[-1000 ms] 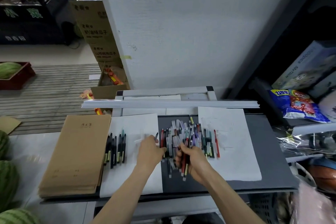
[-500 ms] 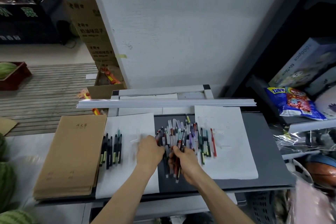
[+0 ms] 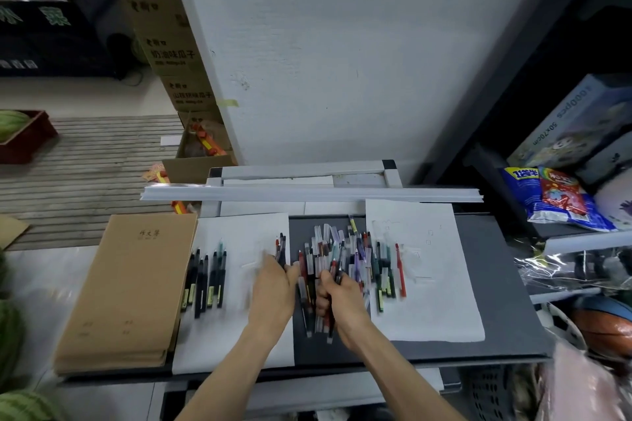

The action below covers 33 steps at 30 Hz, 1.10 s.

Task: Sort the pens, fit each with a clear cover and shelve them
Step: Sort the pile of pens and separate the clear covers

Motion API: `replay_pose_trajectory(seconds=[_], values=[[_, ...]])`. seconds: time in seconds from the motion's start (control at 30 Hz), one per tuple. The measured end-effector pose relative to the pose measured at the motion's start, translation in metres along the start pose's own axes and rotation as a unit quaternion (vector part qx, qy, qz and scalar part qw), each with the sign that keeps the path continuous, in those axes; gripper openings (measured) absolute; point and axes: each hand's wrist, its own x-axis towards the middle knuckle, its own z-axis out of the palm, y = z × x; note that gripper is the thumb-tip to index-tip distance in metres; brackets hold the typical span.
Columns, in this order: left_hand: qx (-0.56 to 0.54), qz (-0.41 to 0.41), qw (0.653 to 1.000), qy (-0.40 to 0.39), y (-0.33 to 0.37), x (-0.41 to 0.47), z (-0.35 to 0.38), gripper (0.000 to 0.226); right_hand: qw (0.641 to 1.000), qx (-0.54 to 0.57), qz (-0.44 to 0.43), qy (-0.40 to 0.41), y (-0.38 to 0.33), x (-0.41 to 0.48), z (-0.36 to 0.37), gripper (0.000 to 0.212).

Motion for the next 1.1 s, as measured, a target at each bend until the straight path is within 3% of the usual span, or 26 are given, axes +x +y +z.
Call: replay_pose_trajectory(seconds=[0.2, 0.4, 0.6, 0.97, 1.1], values=[[-0.074, 0.015, 0.997, 0.006, -0.013, -0.012, -0.005, 0.018, 0.999, 0.008, -0.017, 0.043, -0.006, -0.007, 0.012, 0.032], [-0.148, 0.061, 0.982, 0.101, -0.030, -0.018, -0.002, 0.018, 0.991, 0.016, -0.071, 0.109, 0.001, 0.003, 0.036, 0.042], [-0.208, 0.088, 0.956, 0.190, -0.043, -0.016, 0.000, 0.008, 0.982, 0.019, -0.149, 0.112, 0.006, 0.010, 0.067, 0.052], [-0.193, 0.167, 0.917, 0.306, -0.064, -0.009, -0.001, 0.049, 0.950, -0.040, -0.284, 0.120, 0.035, 0.020, 0.097, 0.059], [-0.189, 0.176, 0.916, 0.306, -0.078, -0.006, 0.004, 0.056, 0.940, -0.076, -0.309, 0.121, 0.048, 0.030, 0.097, 0.054]])
